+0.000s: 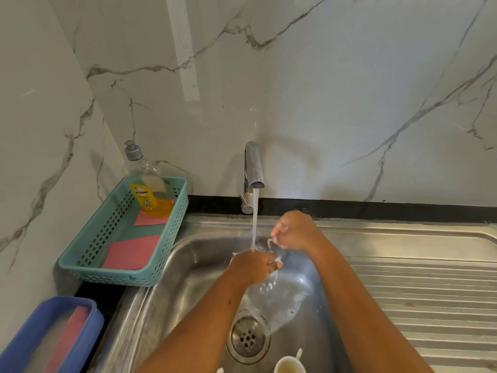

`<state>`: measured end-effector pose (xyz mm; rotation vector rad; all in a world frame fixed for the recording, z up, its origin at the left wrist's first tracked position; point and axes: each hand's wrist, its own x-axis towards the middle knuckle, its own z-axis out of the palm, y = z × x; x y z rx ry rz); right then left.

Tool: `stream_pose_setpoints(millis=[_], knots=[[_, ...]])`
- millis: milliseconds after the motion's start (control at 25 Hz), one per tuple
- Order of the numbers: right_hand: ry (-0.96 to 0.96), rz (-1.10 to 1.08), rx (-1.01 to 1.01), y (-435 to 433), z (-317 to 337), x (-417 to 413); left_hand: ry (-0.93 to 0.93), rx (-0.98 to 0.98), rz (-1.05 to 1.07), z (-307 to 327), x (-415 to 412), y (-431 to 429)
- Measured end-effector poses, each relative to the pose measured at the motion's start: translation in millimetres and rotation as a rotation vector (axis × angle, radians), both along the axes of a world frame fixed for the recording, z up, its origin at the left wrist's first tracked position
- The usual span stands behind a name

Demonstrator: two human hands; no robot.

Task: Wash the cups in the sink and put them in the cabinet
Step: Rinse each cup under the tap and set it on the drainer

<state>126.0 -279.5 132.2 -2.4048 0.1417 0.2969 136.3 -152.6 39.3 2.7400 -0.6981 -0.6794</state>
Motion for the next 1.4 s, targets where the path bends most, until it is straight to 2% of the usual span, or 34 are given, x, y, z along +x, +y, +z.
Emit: stream_pose_setpoints(millis=[80,200,280,360,480,600,760,880,960,1080,1200,1280,1400], knots=[[0.144,0.008,-0.08,-15,-21,-7,0.302,-0.432,0.305,3,3,0],[0.315,0.004,-0.126,-20,-62,-23,0.612,-1.045,0.858,8,0,-6],[0.425,0.08,-0.141,-16,-87,-37,0.69,-1.283,1.06,7,-2,-11],[0.468,0.206,-0.189,-10,-104,-50,0.73,-1.395,1.185,6,-5,-14],[0.565,0.41,-0.265,-4,-127,-76,0.689,-1.39,1.299,4,-7,-10],[0.672,0.593,-0.526,1,-153,-103,0.635,-1.275,1.334,7,-8,-3],[0.537,0.553,-0.716,-1,-170,-118,0.648,-1.234,1.272,8,-16,3],[0.48,0.592,-0.768,-4,-179,-115,0.646,-1.21,1.288,0,-23,6],[0.465,0.566,-0.73,-7,-178,-105,0.639,-1.201,1.295,-4,-25,9],[0.364,0.408,-0.583,-8,-155,-77,0.628,-1.192,1.281,-9,-29,14],[0.227,0.209,-0.29,4,-118,-39,0.473,-1.0,1.19,-12,-28,18],[0.132,0.125,-0.101,19,-91,-18,0.389,-0.896,1.201,-5,-25,20],[0.089,0.038,0.031,35,-62,0,0.468,-1.026,1.282,6,-16,28]])
